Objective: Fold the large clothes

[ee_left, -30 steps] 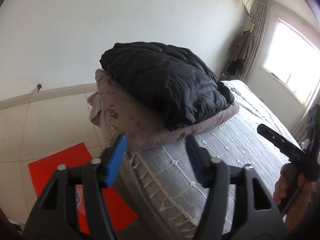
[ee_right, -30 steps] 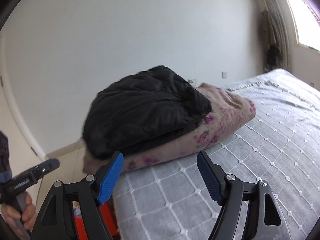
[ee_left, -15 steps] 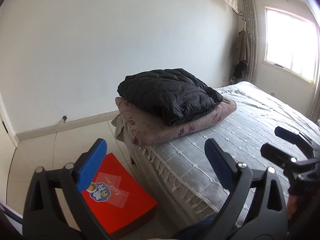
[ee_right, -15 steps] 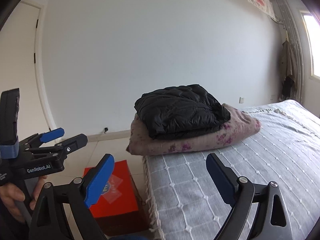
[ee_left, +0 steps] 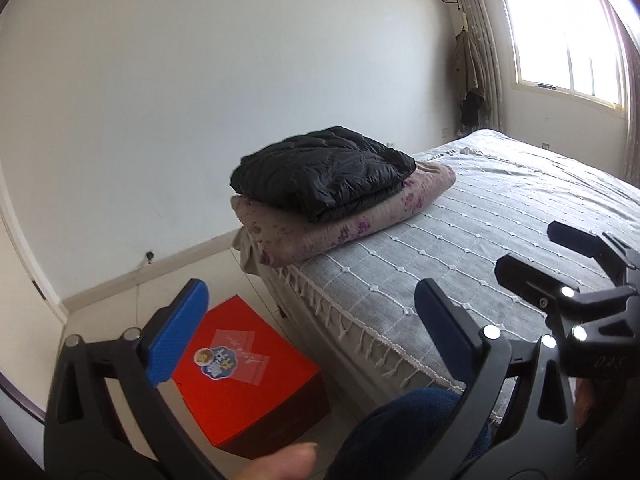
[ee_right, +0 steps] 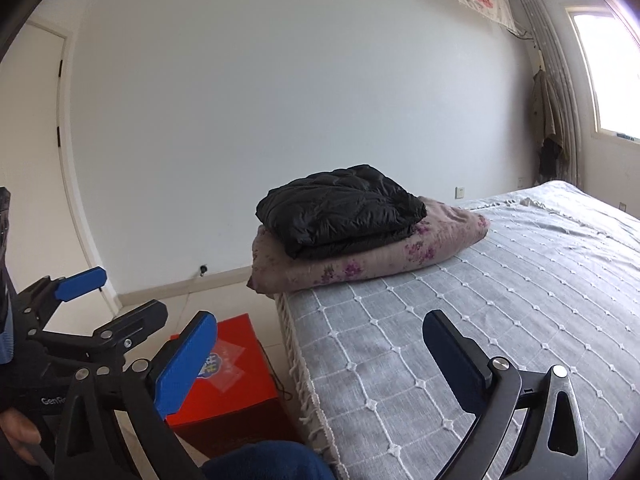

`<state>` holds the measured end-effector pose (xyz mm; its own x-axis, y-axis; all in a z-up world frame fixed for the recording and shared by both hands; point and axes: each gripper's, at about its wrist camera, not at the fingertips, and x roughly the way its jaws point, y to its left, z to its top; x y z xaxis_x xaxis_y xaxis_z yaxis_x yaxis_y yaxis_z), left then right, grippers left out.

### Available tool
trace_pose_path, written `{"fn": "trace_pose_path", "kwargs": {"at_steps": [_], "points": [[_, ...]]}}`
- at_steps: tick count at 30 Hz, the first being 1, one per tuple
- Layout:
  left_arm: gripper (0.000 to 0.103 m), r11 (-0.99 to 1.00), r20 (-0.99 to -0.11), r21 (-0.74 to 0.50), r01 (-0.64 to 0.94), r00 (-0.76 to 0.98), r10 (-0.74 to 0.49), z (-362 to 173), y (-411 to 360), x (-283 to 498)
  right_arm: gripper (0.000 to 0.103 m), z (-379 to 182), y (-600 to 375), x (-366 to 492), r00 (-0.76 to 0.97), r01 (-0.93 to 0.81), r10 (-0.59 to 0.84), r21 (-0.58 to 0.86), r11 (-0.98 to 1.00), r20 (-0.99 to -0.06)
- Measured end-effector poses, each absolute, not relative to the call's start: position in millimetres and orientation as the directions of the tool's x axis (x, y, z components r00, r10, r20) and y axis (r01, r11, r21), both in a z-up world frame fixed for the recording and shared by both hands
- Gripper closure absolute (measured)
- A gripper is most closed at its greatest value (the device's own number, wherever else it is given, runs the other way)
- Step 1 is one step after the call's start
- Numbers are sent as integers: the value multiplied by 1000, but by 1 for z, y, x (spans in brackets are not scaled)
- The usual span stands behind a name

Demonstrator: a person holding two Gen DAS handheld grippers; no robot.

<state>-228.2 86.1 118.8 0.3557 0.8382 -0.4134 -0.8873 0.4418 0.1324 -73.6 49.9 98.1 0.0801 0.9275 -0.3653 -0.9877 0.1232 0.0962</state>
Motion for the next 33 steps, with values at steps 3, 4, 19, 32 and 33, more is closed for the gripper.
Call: {"fn": "trace_pose_path", "kwargs": {"at_steps": [3, 4, 19, 32, 33], "points": [[1, 426, -415, 127, -896, 342, 843, 120, 83, -231, 0, 101, 44, -74, 108, -984, 927, 93, 151, -358], [0, 431, -419, 124, -894, 347, 839, 120, 82, -231, 0, 103, 42, -74, 112, -983, 928, 99, 156, -354], [1, 404, -422, 134, -905, 317, 850, 120, 75, -246, 0, 105, 34, -102, 133, -983, 914, 63, 170, -383], [1, 390, -406, 128, -912, 311, 860, 123, 72, -253, 0, 107, 32, -109, 155, -979, 910, 63, 193, -384], [1, 385, -403, 126, -914, 307, 862, 124, 71, -253, 0, 107, 31, -109, 157, -979, 910, 61, 194, -383]]}}
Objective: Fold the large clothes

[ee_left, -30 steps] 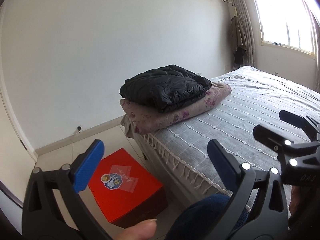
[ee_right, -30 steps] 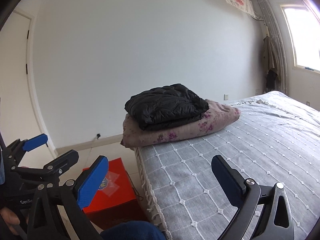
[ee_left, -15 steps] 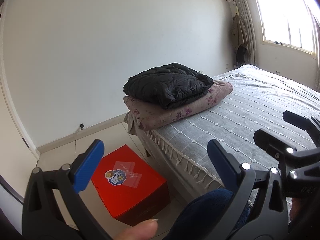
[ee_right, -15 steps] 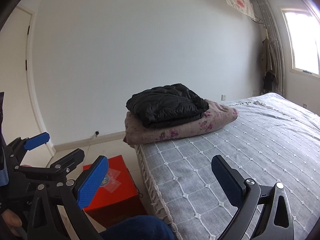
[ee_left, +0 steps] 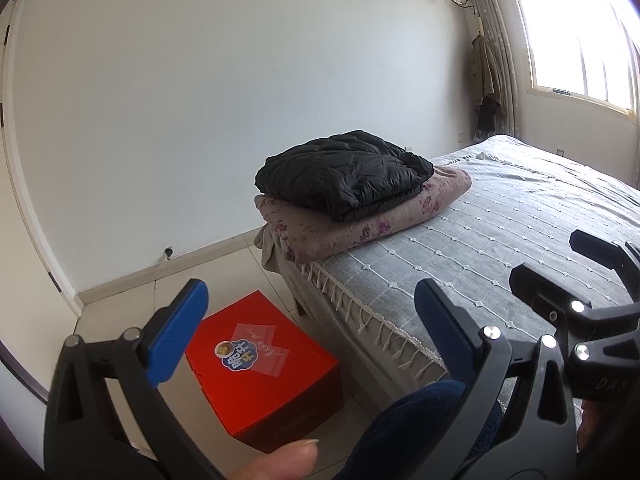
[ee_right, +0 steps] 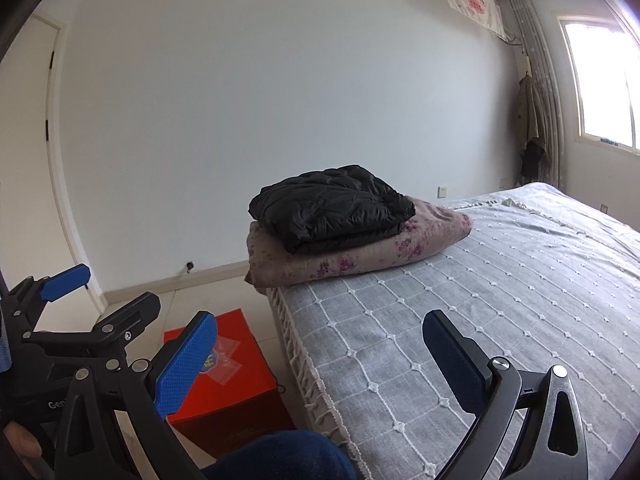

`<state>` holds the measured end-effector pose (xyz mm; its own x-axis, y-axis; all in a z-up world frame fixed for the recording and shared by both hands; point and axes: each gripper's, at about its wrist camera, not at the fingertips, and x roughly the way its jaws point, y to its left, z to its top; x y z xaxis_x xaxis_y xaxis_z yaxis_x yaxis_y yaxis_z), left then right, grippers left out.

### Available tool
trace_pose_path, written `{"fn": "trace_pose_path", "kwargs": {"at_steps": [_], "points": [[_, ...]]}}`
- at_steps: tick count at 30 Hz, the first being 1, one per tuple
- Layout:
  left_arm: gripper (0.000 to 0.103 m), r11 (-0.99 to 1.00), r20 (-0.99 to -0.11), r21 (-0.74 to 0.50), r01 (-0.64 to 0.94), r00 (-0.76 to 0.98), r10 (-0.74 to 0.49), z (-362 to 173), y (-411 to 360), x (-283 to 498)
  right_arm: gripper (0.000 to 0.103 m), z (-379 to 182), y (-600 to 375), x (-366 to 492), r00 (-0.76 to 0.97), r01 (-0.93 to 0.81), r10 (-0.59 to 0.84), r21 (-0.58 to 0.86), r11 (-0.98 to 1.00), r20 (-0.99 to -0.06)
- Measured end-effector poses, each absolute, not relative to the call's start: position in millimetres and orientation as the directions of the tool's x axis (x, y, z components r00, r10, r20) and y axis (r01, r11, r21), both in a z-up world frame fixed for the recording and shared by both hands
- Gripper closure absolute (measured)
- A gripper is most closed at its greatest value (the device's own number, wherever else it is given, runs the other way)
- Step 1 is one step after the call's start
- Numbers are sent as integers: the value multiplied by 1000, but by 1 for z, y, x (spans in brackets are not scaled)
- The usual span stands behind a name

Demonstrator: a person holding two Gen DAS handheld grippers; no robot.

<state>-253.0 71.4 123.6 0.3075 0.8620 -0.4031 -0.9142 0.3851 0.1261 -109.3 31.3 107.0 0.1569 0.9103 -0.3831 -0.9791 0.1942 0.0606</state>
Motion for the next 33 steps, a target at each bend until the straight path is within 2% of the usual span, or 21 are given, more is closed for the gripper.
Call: {"fn": "trace_pose_path", "kwargs": {"at_steps": [33], "points": [[1, 370, -413, 157, -915, 279, 867, 119, 72, -241, 0, 106, 34, -101, 182, -971, 903, 71, 226, -389]]}}
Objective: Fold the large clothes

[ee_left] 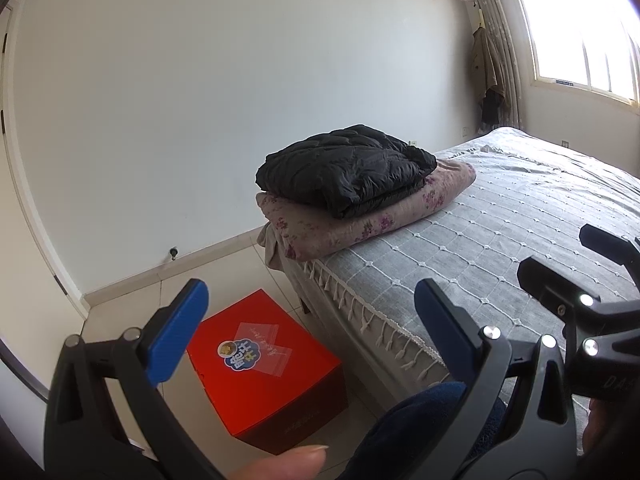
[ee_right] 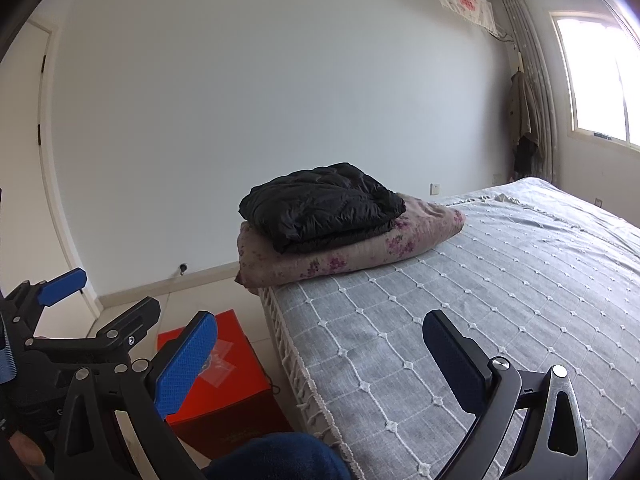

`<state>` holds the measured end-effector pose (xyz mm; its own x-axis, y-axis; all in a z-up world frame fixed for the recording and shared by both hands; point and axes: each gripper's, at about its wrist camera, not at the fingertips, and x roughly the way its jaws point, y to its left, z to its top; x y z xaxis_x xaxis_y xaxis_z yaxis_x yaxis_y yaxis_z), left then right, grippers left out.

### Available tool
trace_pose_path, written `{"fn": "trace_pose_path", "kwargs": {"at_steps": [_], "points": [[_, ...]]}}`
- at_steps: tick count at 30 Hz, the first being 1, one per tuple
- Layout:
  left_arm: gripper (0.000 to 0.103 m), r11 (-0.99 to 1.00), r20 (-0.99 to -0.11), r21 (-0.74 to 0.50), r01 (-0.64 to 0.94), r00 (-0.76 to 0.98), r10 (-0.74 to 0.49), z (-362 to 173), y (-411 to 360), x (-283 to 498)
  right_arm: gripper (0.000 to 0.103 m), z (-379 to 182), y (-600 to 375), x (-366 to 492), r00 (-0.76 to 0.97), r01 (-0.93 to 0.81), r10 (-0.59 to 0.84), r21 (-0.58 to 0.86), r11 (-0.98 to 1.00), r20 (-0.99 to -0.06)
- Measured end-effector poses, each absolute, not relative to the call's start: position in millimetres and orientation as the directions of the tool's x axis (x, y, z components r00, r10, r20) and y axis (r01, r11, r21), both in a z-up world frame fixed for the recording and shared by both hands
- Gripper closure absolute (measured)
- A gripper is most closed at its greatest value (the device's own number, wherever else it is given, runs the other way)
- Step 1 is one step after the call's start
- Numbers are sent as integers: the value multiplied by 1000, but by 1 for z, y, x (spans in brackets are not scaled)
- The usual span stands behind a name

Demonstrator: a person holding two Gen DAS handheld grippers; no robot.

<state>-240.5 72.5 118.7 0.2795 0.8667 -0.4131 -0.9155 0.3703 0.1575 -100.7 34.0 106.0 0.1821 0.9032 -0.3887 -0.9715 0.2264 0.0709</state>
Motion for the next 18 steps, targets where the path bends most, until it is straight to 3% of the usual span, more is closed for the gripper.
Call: {"fn": "trace_pose_path", "kwargs": {"at_steps": [18], "points": [[1, 357, -403, 170, -918, 266, 876, 119, 69, -241, 0, 105, 36, -99, 182, -971, 901, 75, 228, -393]]}}
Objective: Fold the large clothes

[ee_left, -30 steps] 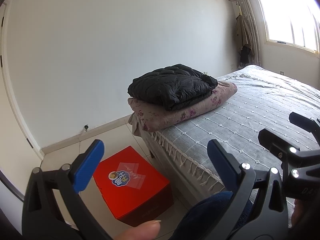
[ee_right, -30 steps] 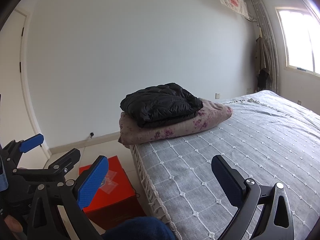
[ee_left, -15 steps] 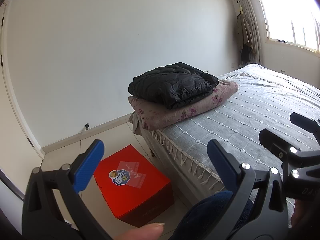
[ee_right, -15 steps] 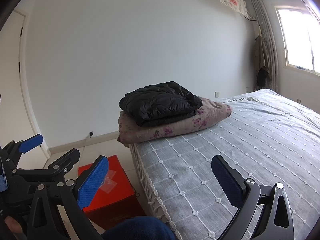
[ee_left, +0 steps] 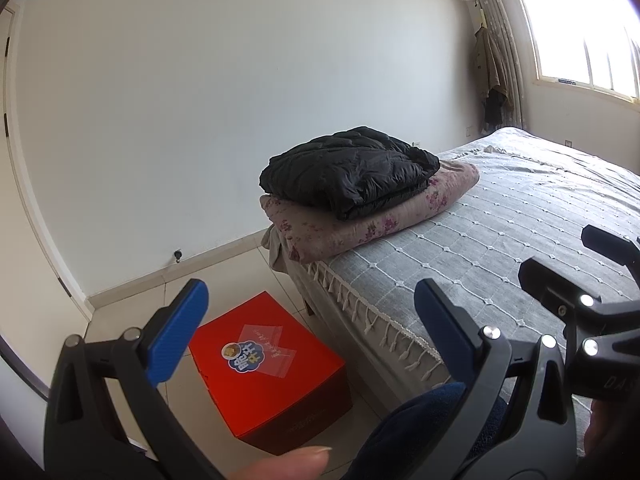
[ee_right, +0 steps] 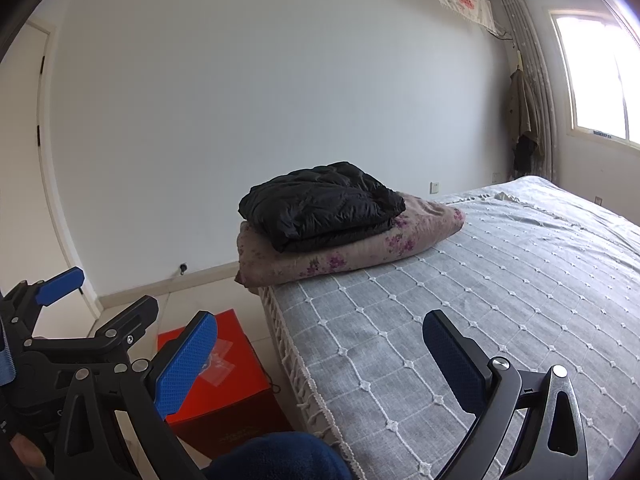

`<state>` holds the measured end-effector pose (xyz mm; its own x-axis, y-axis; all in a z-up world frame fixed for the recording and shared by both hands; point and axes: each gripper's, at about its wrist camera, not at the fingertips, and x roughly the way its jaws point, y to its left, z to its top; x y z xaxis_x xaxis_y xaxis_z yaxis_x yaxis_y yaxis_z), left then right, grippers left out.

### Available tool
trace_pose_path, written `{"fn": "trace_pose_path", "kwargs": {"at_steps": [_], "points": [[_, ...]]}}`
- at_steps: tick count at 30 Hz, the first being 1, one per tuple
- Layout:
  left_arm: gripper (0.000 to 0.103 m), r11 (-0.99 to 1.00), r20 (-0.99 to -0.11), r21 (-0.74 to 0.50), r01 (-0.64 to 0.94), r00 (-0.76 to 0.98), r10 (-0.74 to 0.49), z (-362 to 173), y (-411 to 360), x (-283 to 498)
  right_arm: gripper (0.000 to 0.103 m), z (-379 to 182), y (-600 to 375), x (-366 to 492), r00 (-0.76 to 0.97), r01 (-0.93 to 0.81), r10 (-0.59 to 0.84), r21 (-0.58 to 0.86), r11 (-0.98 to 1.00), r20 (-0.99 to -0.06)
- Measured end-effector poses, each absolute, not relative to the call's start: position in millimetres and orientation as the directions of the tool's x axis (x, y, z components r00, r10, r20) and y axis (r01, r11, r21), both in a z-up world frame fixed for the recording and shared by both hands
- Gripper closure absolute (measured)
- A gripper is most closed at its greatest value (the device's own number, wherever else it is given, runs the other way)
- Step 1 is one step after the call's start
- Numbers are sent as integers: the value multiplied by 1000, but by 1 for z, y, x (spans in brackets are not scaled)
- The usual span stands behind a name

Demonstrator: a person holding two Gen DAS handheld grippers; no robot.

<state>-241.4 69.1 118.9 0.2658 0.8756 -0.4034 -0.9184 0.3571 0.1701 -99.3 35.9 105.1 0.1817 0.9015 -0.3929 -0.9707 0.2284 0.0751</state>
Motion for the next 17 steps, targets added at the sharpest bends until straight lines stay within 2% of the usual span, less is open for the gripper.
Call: {"fn": "trace_pose_path", "kwargs": {"at_steps": [9, 17], "points": [[1, 326, -367, 194, -925, 240, 899, 119, 67, -240, 0, 105, 38, -99, 182, -971, 900, 74, 229, -396], [1, 338, -391, 176, -924, 250, 886, 119, 74, -240, 0, 104, 40, -100, 185, -970, 900, 73, 231, -394]]}}
